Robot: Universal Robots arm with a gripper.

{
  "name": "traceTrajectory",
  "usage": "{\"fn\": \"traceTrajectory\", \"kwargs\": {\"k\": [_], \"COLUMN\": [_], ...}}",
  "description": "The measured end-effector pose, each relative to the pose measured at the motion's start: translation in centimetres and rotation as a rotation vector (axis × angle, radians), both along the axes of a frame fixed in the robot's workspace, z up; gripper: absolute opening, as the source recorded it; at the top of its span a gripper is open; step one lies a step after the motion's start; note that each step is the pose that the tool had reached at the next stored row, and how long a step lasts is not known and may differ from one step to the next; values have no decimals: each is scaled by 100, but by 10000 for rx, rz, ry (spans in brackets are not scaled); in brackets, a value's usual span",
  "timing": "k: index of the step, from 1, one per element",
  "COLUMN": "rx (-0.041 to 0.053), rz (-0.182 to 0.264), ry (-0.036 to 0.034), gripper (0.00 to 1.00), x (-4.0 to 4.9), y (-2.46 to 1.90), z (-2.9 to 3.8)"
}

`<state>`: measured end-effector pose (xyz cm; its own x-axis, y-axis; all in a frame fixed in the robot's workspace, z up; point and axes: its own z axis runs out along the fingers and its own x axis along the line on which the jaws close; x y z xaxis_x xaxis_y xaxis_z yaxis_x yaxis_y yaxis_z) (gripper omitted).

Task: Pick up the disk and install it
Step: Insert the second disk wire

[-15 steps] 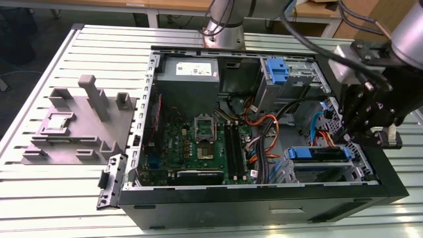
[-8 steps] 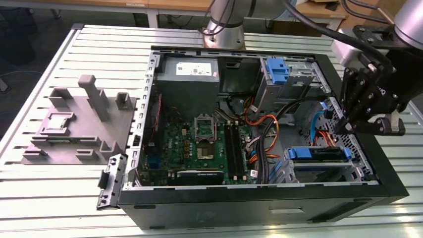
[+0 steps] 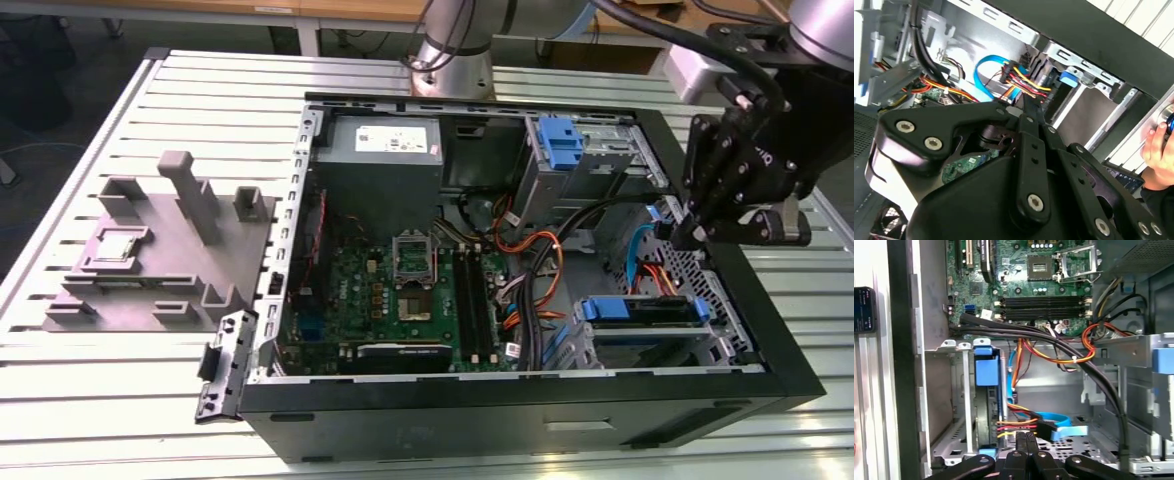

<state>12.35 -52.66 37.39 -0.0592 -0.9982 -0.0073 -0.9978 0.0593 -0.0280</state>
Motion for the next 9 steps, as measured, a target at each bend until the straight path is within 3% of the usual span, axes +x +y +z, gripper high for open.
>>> {"fn": "traceTrajectory", "kwargs": {"k": [2, 9], "rx": [-1, -1], "rz": [5, 10], "ry": [4, 4], "gripper": [10, 10], "x": [0, 0], "y": [32, 36], "z": [17, 18]}}
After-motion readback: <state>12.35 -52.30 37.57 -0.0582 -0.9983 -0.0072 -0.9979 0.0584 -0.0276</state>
